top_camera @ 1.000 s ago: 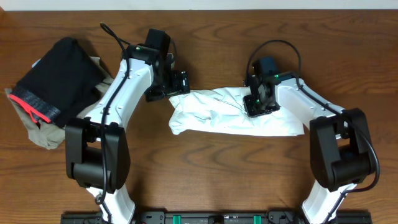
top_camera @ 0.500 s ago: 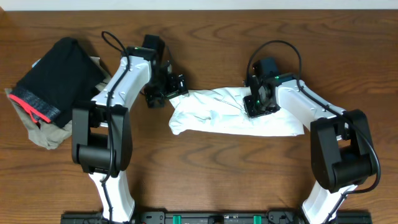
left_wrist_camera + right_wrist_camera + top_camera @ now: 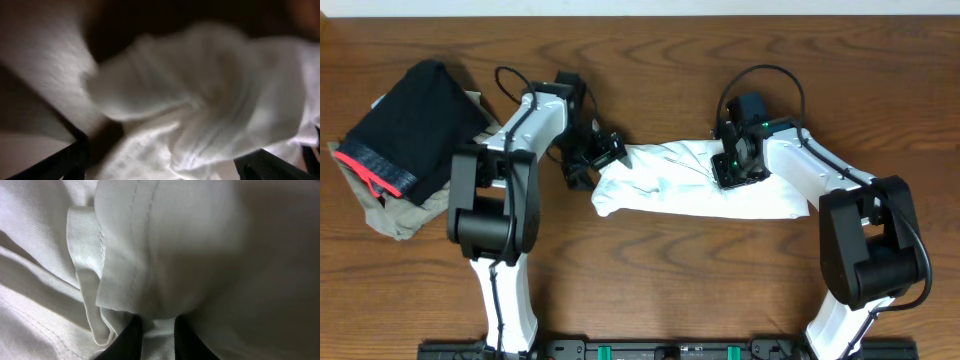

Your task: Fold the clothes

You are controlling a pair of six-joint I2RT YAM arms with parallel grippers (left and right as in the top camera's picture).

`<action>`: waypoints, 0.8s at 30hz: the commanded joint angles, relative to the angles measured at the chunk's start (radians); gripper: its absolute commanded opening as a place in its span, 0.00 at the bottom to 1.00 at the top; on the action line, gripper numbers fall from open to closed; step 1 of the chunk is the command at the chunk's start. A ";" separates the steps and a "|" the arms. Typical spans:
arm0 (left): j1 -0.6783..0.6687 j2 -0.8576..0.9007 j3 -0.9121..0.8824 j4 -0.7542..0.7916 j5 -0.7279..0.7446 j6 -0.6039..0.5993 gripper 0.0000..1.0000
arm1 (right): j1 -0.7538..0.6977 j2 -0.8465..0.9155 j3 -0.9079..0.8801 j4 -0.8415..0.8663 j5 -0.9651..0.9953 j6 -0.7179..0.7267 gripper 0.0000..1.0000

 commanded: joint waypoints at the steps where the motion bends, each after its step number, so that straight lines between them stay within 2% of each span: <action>1: -0.010 0.072 -0.014 -0.006 0.105 -0.009 0.93 | 0.007 0.037 -0.040 -0.014 0.008 0.013 0.22; 2: -0.014 0.085 -0.014 -0.006 0.127 -0.009 0.91 | 0.007 0.037 -0.040 -0.014 0.008 0.013 0.22; 3: -0.019 0.100 -0.014 -0.006 0.148 -0.009 0.82 | 0.007 0.037 -0.040 -0.014 0.008 0.013 0.22; 8: -0.028 0.108 -0.014 -0.005 0.177 -0.008 0.29 | 0.007 0.037 -0.040 -0.015 0.009 0.013 0.22; 9: -0.026 0.105 -0.013 -0.005 0.177 -0.004 0.13 | 0.007 0.037 -0.040 -0.015 0.009 0.013 0.22; 10: -0.023 0.102 -0.010 -0.006 0.177 0.000 0.06 | 0.007 0.037 -0.040 -0.014 0.009 0.013 0.22; 15: 0.002 0.055 0.000 -0.032 0.161 0.032 0.06 | 0.007 0.037 -0.040 -0.015 0.008 0.013 0.21; 21: 0.050 -0.089 0.002 -0.093 -0.042 0.036 0.06 | 0.005 -0.014 -0.007 -0.035 0.008 0.013 0.22; 24: 0.074 -0.153 0.002 -0.113 -0.070 0.051 0.06 | 0.006 -0.068 0.037 -0.073 0.000 0.013 0.25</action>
